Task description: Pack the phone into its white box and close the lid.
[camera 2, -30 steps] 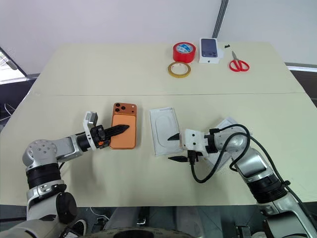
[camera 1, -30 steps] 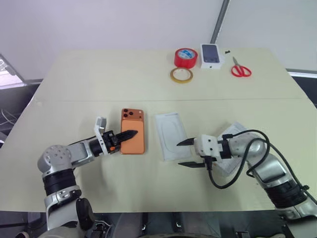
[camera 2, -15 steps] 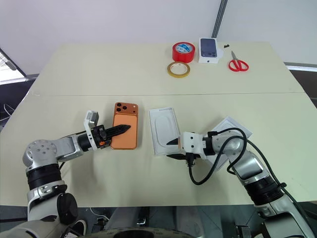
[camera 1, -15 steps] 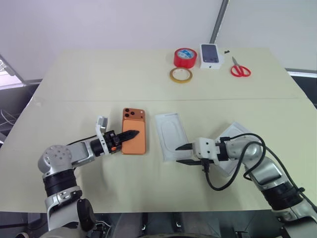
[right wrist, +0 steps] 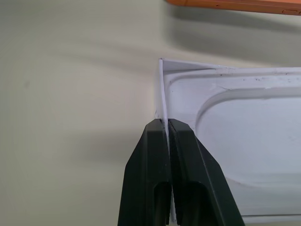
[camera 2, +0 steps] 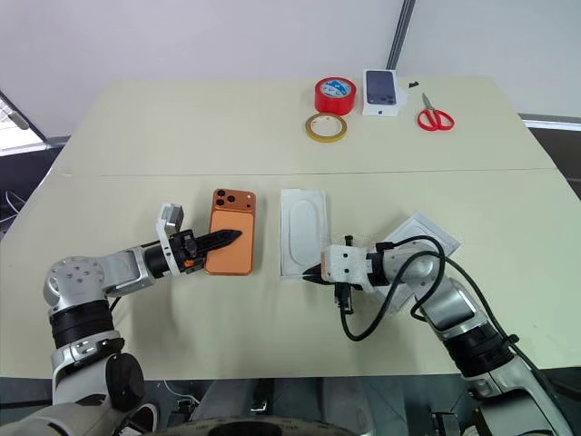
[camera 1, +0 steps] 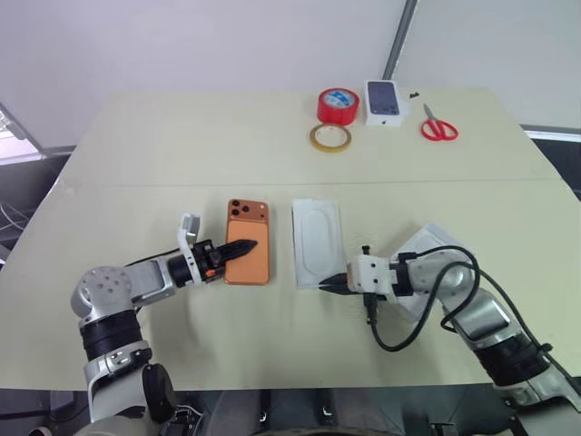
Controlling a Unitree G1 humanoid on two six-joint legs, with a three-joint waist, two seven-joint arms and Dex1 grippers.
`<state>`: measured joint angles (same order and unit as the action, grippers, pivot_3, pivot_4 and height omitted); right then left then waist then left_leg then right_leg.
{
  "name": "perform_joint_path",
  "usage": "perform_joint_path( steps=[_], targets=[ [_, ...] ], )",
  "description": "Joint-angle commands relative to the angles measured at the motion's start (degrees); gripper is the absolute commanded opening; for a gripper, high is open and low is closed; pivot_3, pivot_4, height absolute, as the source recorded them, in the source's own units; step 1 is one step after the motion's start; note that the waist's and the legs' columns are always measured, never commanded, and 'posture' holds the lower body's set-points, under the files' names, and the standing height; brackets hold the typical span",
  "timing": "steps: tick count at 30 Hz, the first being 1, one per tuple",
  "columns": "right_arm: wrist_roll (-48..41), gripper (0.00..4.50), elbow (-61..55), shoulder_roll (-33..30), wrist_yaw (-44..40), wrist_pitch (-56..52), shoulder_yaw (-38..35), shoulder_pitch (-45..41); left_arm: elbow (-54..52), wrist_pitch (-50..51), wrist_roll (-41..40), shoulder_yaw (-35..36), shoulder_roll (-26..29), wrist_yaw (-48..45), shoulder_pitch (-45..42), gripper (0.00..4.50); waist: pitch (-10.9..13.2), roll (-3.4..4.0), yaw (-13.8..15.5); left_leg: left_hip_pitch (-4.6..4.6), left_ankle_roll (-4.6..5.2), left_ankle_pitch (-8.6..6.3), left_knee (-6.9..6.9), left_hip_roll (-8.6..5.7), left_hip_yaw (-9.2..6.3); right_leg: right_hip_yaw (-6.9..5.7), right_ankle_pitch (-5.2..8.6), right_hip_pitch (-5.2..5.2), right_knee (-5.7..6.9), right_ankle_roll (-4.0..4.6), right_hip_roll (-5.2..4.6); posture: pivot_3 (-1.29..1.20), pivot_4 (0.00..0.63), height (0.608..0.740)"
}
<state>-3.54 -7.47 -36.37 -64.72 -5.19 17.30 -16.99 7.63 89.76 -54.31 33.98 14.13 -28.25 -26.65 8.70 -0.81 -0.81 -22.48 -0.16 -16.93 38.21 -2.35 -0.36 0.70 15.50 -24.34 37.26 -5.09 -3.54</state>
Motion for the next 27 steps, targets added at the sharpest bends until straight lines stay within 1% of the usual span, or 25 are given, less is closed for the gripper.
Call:
perform_joint_path(
  steps=[1, 8, 11, 12, 14, 15, 17, 18, 19, 20, 21, 24, 27],
  targets=[
    [-1.3, 0.05, -4.8, 2.6, 0.5, -3.1, 2.0, -2.5, -2.3, 0.2, -3.8, 2.4, -1.6, 1.1, -2.9, 0.0, 0.0, 0.0, 0.1, 0.0, -0.01, 0.0, 0.0, 0.0, 0.0, 0.0, 0.0, 0.0, 0.0, 0.0, 0.0, 0.0, 0.15, 0.74],
    [4.2, 0.05, -1.4, 7.3, 4.8, -3.5, 6.4, -6.2, -1.2, -1.2, -5.3, 2.9, -3.4, 3.9, -5.5, 0.0, 0.0, -0.01, 0.2, -0.01, -0.01, 0.01, 0.02, -0.01, 0.0, -0.01, 0.0, -0.01, 0.02, 0.0, 0.0, 0.0, 0.15, 0.74],
    [2.9, 0.05, -2.1, 8.2, 4.3, -5.8, 6.9, -6.2, -1.5, -1.5, -5.6, 2.3, -3.5, 4.4, -5.2, 0.0, 0.0, -0.01, 0.1, -0.01, -0.01, 0.01, 0.02, -0.02, 0.0, -0.01, 0.0, -0.01, 0.02, 0.0, 0.0, 0.0, 0.15, 0.74],
    [1.9, 0.3, -2.7, 8.2, 3.7, -6.5, 6.7, -6.0, -1.7, -1.5, -5.8, 2.2, -3.5, 4.5, -5.1, 0.0, 0.0, -0.01, 0.1, -0.01, -0.01, 0.01, 0.02, -0.02, 0.0, -0.01, 0.0, -0.01, 0.03, 0.0, 0.0, 0.0, 0.15, 0.74],
    [1.2, 0.93, -3.5, 7.7, 3.1, -6.2, 6.1, -5.7, -1.9, -1.6, -5.8, 1.7, -3.4, 4.5, -4.6, 0.0, 0.0, -0.01, 0.1, -0.01, -0.01, 0.01, 0.02, -0.02, 0.0, -0.01, 0.0, -0.01, 0.03, 0.0, 0.0, 0.0, 0.15, 0.74],
    [0.6, 1.37, -4.1, 7.3, 2.6, -6.2, 5.8, -5.5, -1.9, -1.8, -5.7, 1.4, -3.3, 4.5, -4.3, 0.0, 0.0, -0.01, 0.1, -0.01, -0.01, 0.01, 0.02, -0.02, 0.0, -0.01, 0.0, -0.01, 0.03, 0.0, 0.0, 0.0, 0.15, 0.74],
    [-1.3, 2.48, -5.9, 6.5, 1.6, -6.1, 4.6, -5.1, -1.7, -2.4, -5.4, 0.5, -3.4, 4.3, -4.0, 0.0, 0.0, -0.01, 0.2, -0.01, -0.01, 0.01, 0.02, -0.02, 0.0, -0.01, 0.0, -0.01, 0.03, 0.0, 0.0, 0.0, 0.15, 0.74],
    [-2.3, 2.93, -6.6, 6.3, 1.3, -6.4, 3.9, -5.0, -1.7, -2.6, -5.2, -0.1, -3.5, 4.2, -4.0, 0.0, 0.0, -0.01, 0.2, -0.01, -0.01, 0.01, 0.02, -0.02, 0.0, -0.01, 0.0, -0.01, 0.03, 0.0, 0.0, 0.0, 0.15, 0.74],
    [-3.5, 3.54, -7.3, 6.4, 1.5, -6.3, 2.9, -5.1, -1.7, -2.8, -5.1, -0.6, -3.6, 4.1, -3.9, 0.0, 0.0, -0.01, 0.2, -0.01, -0.01, 0.01, 0.02, -0.02, 0.0, -0.01, 0.0, -0.01, 0.02, 0.0, 0.0, 0.0, 0.15, 0.74],
    [-6.7, 3.99, -8.6, 6.3, 1.2, -8.8, 0.9, -5.3, -1.6, -2.9, -5.1, -1.2, -3.8, 4.1, -4.0, 0.0, 0.0, -0.01, 0.2, -0.01, -0.01, 0.01, 0.02, -0.02, 0.0, -0.01, 0.0, 0.0, 0.02, 0.0, 0.0, 0.0, 0.15, 0.74],
    [-9.7, 3.99, -9.7, 5.6, 0.7, -11.3, -1.4, -5.3, -1.7, -3.1, -4.9, -2.1, -4.0, 3.9, -4.0, 0.0, 0.0, -0.02, 0.2, -0.01, -0.01, 0.01, 0.02, -0.02, 0.0, -0.01, 0.0, -0.01, 0.02, 0.0, 0.0, 0.0, 0.15, 0.74],
    [-13.7, 3.99, -9.7, 3.4, 0.9, -14.4, -6.8, -5.1, -1.6, -3.2, -5.1, -4.1, -4.6, 3.7, -4.0, 0.0, 0.0, -0.02, 0.2, -0.01, -0.01, 0.0, 0.02, -0.02, -0.01, -0.01, 0.0, 0.01, 0.02, 0.0, 0.0, 0.0, 0.15, 0.74],
    [-12.5, 3.99, -5.6, -0.4, 1.0, -12.1, -10.3, -3.8, -2.0, -4.1, -4.7, -6.2, -5.4, 3.7, -3.2, 0.0, 0.0, -0.03, 0.3, -0.01, 0.02, -0.01, 0.02, -0.03, 0.0, -0.01, 0.0, 0.03, -0.01, 0.0, -0.01, 0.0, 0.15, 0.74]
  ],
)
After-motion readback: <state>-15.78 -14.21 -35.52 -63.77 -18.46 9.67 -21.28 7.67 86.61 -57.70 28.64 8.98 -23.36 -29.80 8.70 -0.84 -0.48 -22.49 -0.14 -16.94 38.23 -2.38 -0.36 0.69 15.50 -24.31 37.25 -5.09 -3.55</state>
